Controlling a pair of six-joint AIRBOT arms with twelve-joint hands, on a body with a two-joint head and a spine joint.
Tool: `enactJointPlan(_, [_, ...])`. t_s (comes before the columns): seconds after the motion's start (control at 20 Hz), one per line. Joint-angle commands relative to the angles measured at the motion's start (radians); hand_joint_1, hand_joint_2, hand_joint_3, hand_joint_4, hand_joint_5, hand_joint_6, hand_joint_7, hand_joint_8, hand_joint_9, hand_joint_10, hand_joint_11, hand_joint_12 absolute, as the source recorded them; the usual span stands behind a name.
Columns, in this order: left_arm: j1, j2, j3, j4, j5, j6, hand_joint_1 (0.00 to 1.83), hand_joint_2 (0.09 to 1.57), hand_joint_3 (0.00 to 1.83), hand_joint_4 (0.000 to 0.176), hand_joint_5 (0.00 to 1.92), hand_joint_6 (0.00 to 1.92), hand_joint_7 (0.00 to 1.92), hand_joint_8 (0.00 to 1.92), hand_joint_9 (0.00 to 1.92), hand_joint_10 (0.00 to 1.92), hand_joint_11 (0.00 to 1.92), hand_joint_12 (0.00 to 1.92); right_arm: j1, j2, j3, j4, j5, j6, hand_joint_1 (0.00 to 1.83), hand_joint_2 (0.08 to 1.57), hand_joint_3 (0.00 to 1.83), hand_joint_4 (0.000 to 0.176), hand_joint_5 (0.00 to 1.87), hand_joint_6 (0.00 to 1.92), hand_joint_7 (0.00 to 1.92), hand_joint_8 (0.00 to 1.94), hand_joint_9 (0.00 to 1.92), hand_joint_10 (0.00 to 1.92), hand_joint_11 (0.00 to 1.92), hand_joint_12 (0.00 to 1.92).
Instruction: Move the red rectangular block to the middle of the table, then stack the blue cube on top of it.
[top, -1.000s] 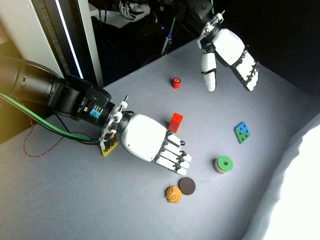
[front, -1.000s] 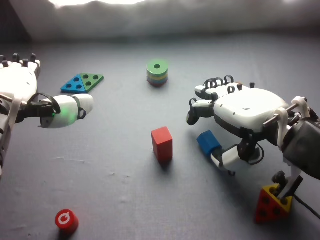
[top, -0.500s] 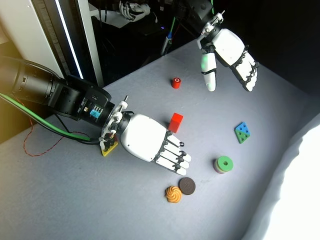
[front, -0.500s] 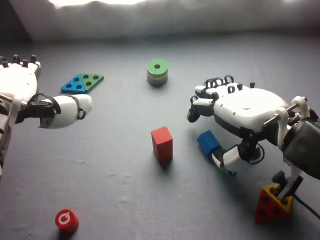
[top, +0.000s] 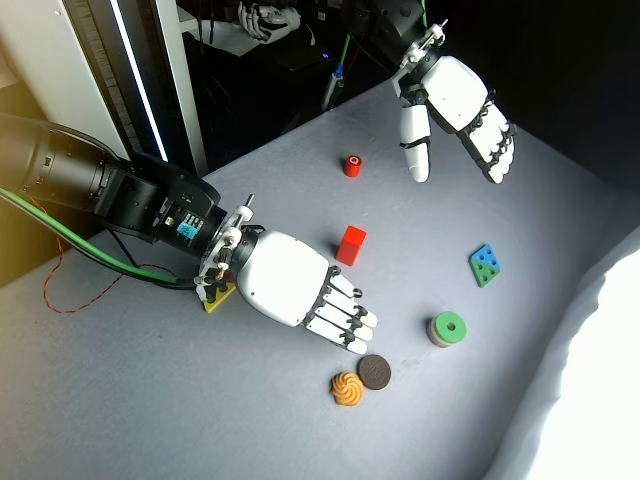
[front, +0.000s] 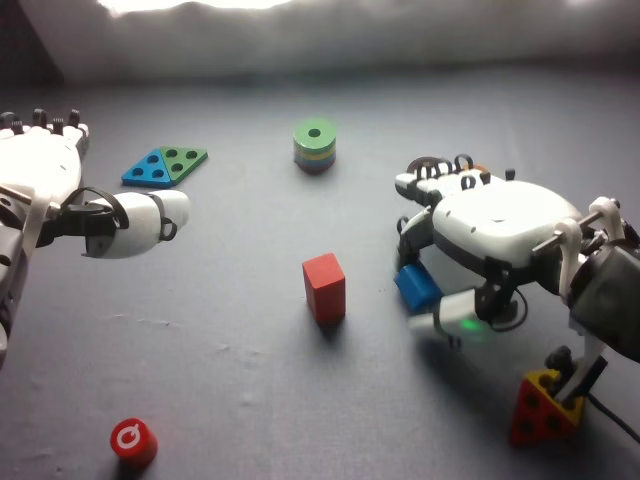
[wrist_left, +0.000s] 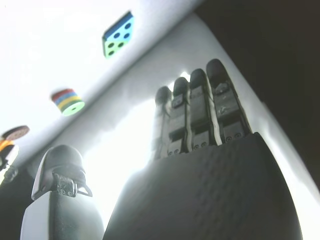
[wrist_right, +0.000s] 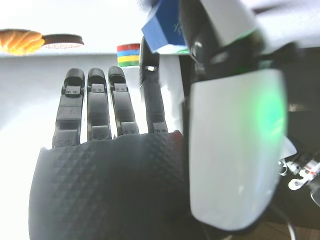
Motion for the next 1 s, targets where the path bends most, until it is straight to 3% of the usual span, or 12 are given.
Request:
enactJointPlan(0.0, [-0.010,0.015,0.004,0.079,-0.065,0.001,0.02,1.09,0.00,0.000,0.14,0.00,0.16,0.00,0.12,0.00,0.00,0.38,0.001,0.009,0.002,-0.032,0.067,0.005,1.06,1.10,0.05,0.015,0.96,1.06,0.00,0.00,0.00,0.00,0.00,0.00])
enactJointPlan(0.05, [-0.011,0.015,0.004,0.079,-0.065,0.001,0.03,1.09,0.00,0.000,0.15,0.00,0.16,0.00,0.12,0.00,0.00,0.37,0.001,0.009,0.002,-0.032,0.067,0.006,1.09,1.08,0.04,0.000,1.02,0.98,0.00,0.00,0.00,0.00,0.00,0.00])
enactJointPlan(0.1, [-0.011,0.015,0.004,0.079,-0.065,0.001,0.03,1.10,0.00,0.000,0.16,0.00,0.18,0.01,0.14,0.01,0.00,0.41,0.001,0.009,0.002,-0.032,0.067,0.007,1.08,1.07,0.04,0.034,1.04,0.95,0.00,0.00,0.00,0.00,0.00,0.00])
enactJointPlan(0.2, [-0.013,0.015,0.004,0.079,-0.065,0.001,0.03,1.10,0.00,0.000,0.16,0.00,0.18,0.00,0.13,0.00,0.00,0.39,0.001,0.009,0.002,-0.032,0.067,0.007,1.09,1.07,0.04,0.011,1.03,0.97,0.03,0.01,0.00,0.00,0.00,0.00])
enactJointPlan(0.25, [-0.015,0.015,0.004,0.079,-0.065,0.001,0.05,1.10,0.00,0.000,0.16,0.00,0.17,0.00,0.13,0.00,0.00,0.38,0.001,0.009,0.003,-0.032,0.067,0.008,1.07,1.07,0.05,0.059,1.03,0.98,0.09,0.02,0.00,0.00,0.00,0.00])
enactJointPlan(0.35, [-0.018,0.015,0.004,0.079,-0.065,0.001,0.04,1.10,0.00,0.000,0.16,0.01,0.17,0.01,0.13,0.01,0.00,0.36,0.001,0.009,0.003,-0.032,0.067,0.008,1.07,1.08,0.05,0.064,1.02,0.99,0.08,0.02,0.00,0.00,0.00,0.00])
enactJointPlan(0.4, [-0.021,0.014,0.005,0.079,-0.066,0.001,0.04,1.11,0.00,0.000,0.16,0.01,0.17,0.00,0.13,0.01,0.00,0.37,0.000,0.009,0.003,-0.032,0.067,0.008,1.08,1.07,0.04,0.029,1.03,0.97,0.07,0.01,0.00,0.00,0.00,0.00])
enactJointPlan(0.55, [-0.024,0.013,0.005,0.079,-0.066,0.001,0.05,1.11,0.00,0.000,0.15,0.00,0.16,0.00,0.12,0.00,0.00,0.36,0.002,0.010,0.003,-0.032,0.067,0.007,1.09,1.07,0.04,0.002,1.04,0.96,0.07,0.01,0.00,0.00,0.00,0.00])
enactJointPlan(0.65, [-0.025,0.013,0.005,0.078,-0.066,0.001,0.03,1.11,0.00,0.000,0.14,0.00,0.15,0.00,0.11,0.00,0.00,0.34,0.010,0.016,0.003,-0.034,0.061,0.006,1.08,1.08,0.05,0.025,1.02,0.99,0.08,0.01,0.00,0.00,0.00,0.00])
enactJointPlan(0.7, [-0.025,0.013,0.005,0.077,-0.066,0.001,0.02,1.12,0.00,0.000,0.14,0.00,0.14,0.00,0.11,0.00,0.00,0.34,0.017,0.021,0.003,-0.036,0.052,0.006,1.06,1.09,0.05,0.057,0.99,1.03,0.06,0.00,0.00,0.00,0.00,0.00])
enactJointPlan(0.8, [-0.025,0.013,0.006,0.076,-0.066,0.001,0.01,1.11,0.00,0.000,0.16,0.00,0.16,0.00,0.12,0.00,0.00,0.38,0.042,0.032,0.003,-0.036,0.020,0.005,1.06,1.08,0.05,0.073,1.00,1.03,0.07,0.01,0.00,0.00,0.00,0.00])
enactJointPlan(0.95, [-0.025,0.012,0.006,0.076,-0.066,0.001,0.00,1.12,0.00,0.000,0.15,0.00,0.16,0.00,0.12,0.00,0.00,0.39,0.102,0.053,0.003,-0.036,-0.072,0.001,1.07,1.08,0.06,0.029,1.00,1.03,0.06,0.00,0.00,0.00,0.00,0.00])
